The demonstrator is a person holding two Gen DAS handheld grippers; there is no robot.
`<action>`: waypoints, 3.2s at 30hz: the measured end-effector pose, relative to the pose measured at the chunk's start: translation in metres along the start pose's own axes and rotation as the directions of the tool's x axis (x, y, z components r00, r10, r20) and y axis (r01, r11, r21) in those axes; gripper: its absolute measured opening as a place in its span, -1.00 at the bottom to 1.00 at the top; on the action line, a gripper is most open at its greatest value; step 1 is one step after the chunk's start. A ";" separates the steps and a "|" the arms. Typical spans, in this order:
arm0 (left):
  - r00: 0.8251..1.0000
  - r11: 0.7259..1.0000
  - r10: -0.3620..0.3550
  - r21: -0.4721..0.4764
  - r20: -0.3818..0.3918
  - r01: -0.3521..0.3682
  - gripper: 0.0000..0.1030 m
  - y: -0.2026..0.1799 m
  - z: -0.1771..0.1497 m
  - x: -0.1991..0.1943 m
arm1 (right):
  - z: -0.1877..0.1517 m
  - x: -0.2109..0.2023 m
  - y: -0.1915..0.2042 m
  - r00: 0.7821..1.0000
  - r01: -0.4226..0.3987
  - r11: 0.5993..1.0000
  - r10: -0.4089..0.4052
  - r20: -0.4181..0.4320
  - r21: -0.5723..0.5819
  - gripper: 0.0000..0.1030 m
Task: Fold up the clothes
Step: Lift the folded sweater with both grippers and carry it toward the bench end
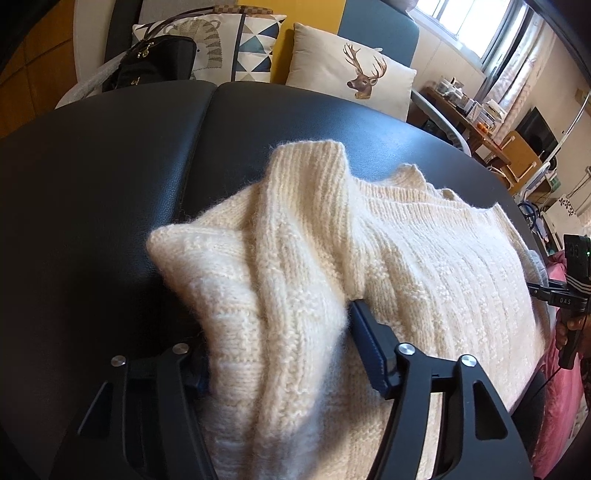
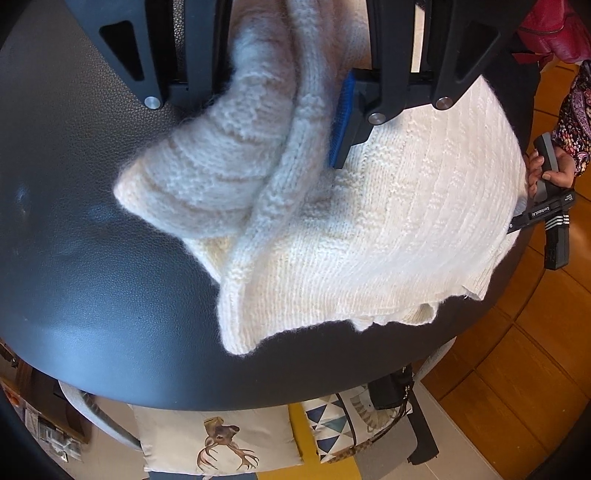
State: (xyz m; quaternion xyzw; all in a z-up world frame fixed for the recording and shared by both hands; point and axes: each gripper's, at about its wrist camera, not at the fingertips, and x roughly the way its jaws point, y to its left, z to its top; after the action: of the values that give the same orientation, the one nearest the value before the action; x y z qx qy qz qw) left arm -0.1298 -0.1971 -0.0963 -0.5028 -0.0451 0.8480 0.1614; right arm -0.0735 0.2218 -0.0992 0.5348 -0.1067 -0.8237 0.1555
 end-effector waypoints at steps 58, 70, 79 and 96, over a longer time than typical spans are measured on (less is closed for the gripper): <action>0.783 0.890 0.405 -0.008 0.472 -0.455 -0.62 -0.014 -0.050 -0.132 | 0.024 0.001 0.218 0.838 0.454 0.827 -0.270 0.474 -0.332 -0.69; 0.654 0.775 0.631 -0.300 0.417 -0.556 -0.62 0.124 -0.070 -0.191 | 0.100 0.099 0.398 0.909 0.289 0.775 -0.038 0.415 -0.562 -0.69; 0.597 0.669 0.728 -0.540 0.336 -0.511 -0.61 0.209 -0.112 -0.201 | 0.153 0.187 0.496 0.945 0.216 0.731 0.012 0.328 -0.648 -0.69; 0.607 0.593 0.754 -0.660 0.253 -0.461 -0.61 0.253 -0.133 -0.180 | 0.216 0.284 0.533 0.974 0.156 0.757 -0.009 0.228 -0.634 -0.69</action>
State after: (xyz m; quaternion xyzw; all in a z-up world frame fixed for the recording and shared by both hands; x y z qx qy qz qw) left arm 0.0078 -0.5046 -0.0711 -0.2655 -0.1366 0.9006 -0.3157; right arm -0.3031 -0.3761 -0.0707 0.3617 0.1925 -0.8675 0.2819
